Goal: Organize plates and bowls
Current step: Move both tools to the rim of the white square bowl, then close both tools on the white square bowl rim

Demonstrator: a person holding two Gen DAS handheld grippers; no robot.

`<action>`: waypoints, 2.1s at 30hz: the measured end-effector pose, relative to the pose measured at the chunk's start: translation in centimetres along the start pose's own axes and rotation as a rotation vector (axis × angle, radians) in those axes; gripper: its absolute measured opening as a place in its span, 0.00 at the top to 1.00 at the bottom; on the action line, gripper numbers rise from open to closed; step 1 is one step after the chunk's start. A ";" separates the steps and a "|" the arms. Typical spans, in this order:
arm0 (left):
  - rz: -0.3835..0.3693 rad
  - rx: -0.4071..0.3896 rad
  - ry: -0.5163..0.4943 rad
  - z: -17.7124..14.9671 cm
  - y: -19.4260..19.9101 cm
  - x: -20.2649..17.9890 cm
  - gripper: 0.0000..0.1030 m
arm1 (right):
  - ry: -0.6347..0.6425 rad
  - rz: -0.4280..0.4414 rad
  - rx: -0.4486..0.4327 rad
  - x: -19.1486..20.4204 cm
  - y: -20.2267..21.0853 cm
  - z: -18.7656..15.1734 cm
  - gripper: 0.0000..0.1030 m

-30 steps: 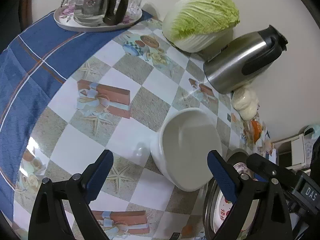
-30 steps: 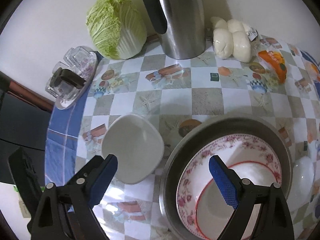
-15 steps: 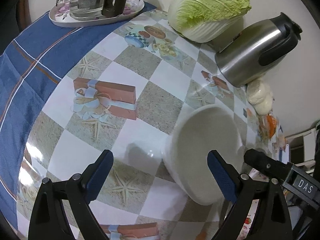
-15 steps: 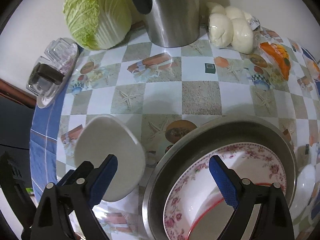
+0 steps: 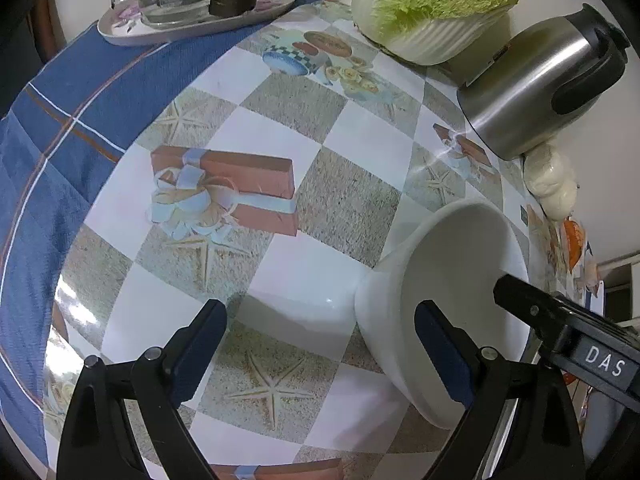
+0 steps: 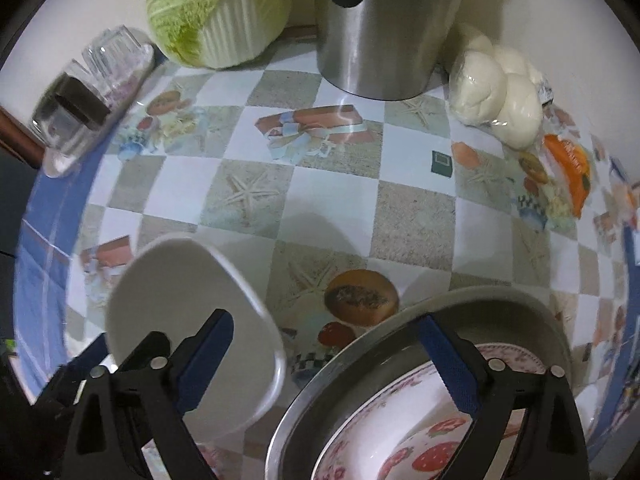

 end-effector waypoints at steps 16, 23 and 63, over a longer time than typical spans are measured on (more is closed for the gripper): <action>0.098 0.031 0.020 -0.6 -0.6 0.9 0.08 | 0.138 -0.078 -0.013 2.8 -1.3 0.5 0.04; 0.176 0.056 0.006 -1.2 -2.0 -0.3 0.00 | 0.182 -0.057 0.003 3.7 -2.3 0.0 0.04; -0.009 -0.073 0.170 -0.6 2.4 5.0 0.65 | 0.054 0.221 0.002 5.6 0.2 -1.6 0.14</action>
Point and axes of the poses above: each gripper's, at about its wrist camera, not at the fingertips, and y roughly against the way its jaws point, x to its left, z to its top, the point moved 7 cm from there along -y, roughly the way its jaws point, and after that the axes turned 4 degrees about -y, right-handed, at the moved point
